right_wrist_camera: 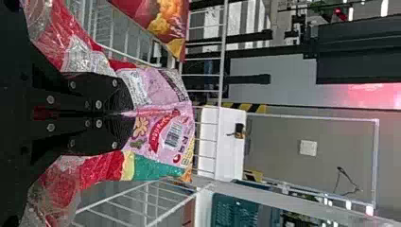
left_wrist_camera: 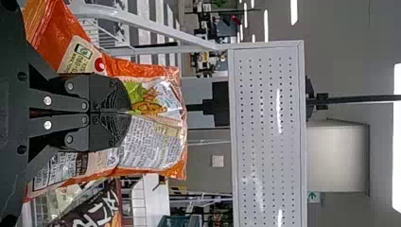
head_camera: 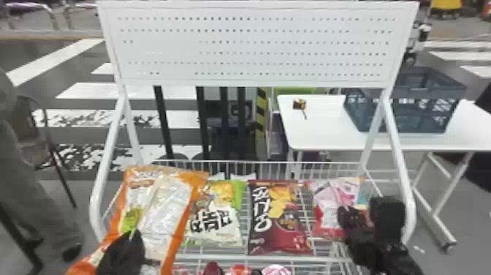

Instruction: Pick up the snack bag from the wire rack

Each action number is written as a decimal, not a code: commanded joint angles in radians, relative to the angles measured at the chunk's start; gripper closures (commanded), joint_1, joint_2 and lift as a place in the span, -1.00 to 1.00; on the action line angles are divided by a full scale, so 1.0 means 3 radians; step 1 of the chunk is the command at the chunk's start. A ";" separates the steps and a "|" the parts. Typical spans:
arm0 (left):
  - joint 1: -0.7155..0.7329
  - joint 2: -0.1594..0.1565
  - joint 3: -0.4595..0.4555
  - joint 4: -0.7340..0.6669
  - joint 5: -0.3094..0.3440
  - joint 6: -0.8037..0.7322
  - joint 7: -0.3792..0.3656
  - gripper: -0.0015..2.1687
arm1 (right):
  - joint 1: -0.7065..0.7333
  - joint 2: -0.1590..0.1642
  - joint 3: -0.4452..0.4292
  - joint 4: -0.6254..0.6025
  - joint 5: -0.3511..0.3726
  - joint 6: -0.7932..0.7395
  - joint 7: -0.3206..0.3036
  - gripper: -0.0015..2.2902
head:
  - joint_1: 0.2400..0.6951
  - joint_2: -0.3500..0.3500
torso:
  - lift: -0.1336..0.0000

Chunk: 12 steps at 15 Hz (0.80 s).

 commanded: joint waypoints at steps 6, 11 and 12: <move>0.0005 0.0005 0.0005 0.0005 0.0010 -0.0020 0.0014 0.73 | 0.0959 0.0003 0.0094 -0.1218 -0.0171 -0.0416 -0.0055 0.86 | 0.14 0.00 | 1.00; -0.0025 0.0020 0.0005 0.0025 0.0020 -0.0020 0.0040 0.73 | 0.1890 0.0003 0.0079 -0.1821 -0.0228 -0.1081 -0.0050 0.86 | 0.14 0.00 | 1.00; -0.0025 0.0025 0.0005 0.0025 0.0020 -0.0020 0.0055 0.73 | 0.2038 0.0003 0.0063 -0.1877 -0.0274 -0.1204 -0.0050 0.86 | 0.14 0.00 | 1.00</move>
